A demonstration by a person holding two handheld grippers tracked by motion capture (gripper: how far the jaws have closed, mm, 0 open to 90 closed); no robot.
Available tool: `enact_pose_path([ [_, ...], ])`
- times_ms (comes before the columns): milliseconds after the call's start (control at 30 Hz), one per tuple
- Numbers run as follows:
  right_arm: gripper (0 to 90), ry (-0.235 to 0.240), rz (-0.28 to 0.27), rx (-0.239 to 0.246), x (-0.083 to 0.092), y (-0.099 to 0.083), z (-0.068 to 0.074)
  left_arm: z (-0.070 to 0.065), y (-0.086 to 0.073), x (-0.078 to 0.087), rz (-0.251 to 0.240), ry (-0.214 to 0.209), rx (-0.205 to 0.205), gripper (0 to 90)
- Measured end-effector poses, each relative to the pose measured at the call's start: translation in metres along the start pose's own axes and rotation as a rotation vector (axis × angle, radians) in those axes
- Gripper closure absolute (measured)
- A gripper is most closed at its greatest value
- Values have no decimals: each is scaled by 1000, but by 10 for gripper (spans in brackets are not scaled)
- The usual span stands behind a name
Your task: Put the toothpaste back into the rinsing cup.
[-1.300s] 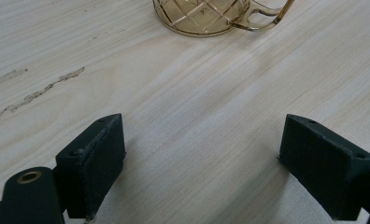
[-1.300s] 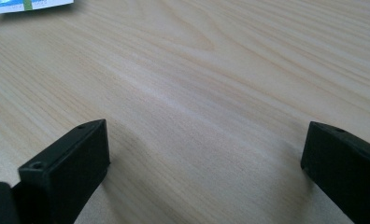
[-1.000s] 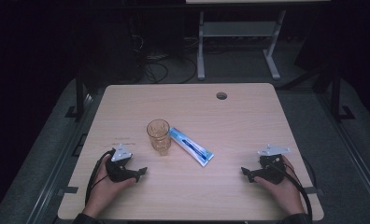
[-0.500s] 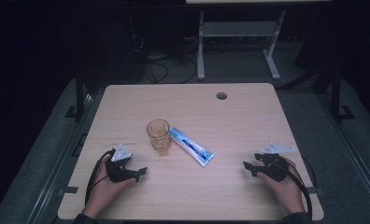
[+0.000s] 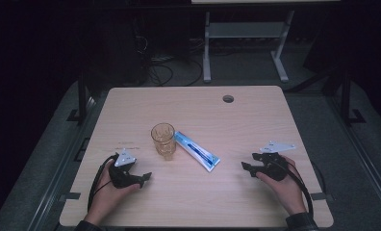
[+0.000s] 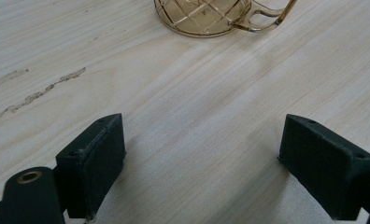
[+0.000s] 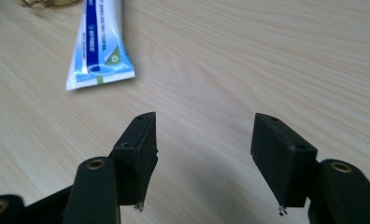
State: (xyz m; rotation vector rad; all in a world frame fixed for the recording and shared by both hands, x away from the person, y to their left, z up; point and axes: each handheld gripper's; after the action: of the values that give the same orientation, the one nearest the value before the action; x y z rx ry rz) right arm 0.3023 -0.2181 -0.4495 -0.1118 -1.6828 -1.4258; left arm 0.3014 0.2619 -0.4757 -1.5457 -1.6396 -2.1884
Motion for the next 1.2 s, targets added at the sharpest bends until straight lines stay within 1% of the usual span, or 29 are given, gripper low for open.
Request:
enact_pose_path([
  [100,410,18,-6,1,-4,7,5,0,0,0,3,0,-3,133],
  [167,409,22,-3,7,-6,8,5,0,0,0,3,0,-3,133],
  [233,407,31,-1,17,-10,15,12,0,0,0,2,0,-2,133],
  [267,407,31,-1,17,-10,15,12,0,0,0,2,0,-2,133],
  [300,407,41,-3,24,-13,19,15,0,0,0,0,-1,3,133],
  [333,407,41,-3,24,-13,19,15,0,0,0,0,-1,3,133],
  [367,406,46,-1,35,-16,23,19,0,0,0,-1,-1,3,133],
  [467,407,52,-7,39,-20,27,23,0,0,0,0,0,0,133],
  [633,407,66,1,59,-30,38,31,0,0,0,0,0,1,133],
  [767,409,76,-4,70,-35,43,35,0,0,0,-1,0,1,133],
  [800,411,81,-10,73,-37,45,36,0,0,0,0,0,1,133],
  [833,410,83,-2,80,-41,49,40,0,0,0,0,0,1,133],
  [933,411,88,-2,86,-45,54,43,0,0,0,-1,0,1,133],
  [967,411,96,5,91,-49,59,47,0,0,0,0,0,1,133],
  [1000,413,96,1,97,-51,60,48,0,0,0,0,0,0,133],
  [1067,415,103,0,94,-54,62,50,0,0,0,0,0,0,133],
  [1100,413,104,11,106,-59,65,53,0,0,0,0,0,0,133],
  [1167,413,106,12,112,-61,67,54,0,0,0,0,0,0,133],
  [1200,412,112,11,118,-65,71,57,0,0,0,-1,0,1,133],
])
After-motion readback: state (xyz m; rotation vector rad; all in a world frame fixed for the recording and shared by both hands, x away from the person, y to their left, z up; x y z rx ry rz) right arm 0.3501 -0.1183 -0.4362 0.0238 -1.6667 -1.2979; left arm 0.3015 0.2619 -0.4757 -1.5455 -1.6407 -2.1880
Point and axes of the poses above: each handheld gripper's, and its own axes: x roughly backward along the jaws, y roughly out of its top, z roughly to its left, and after that the axes turned 3 degrees about -y, right-handed
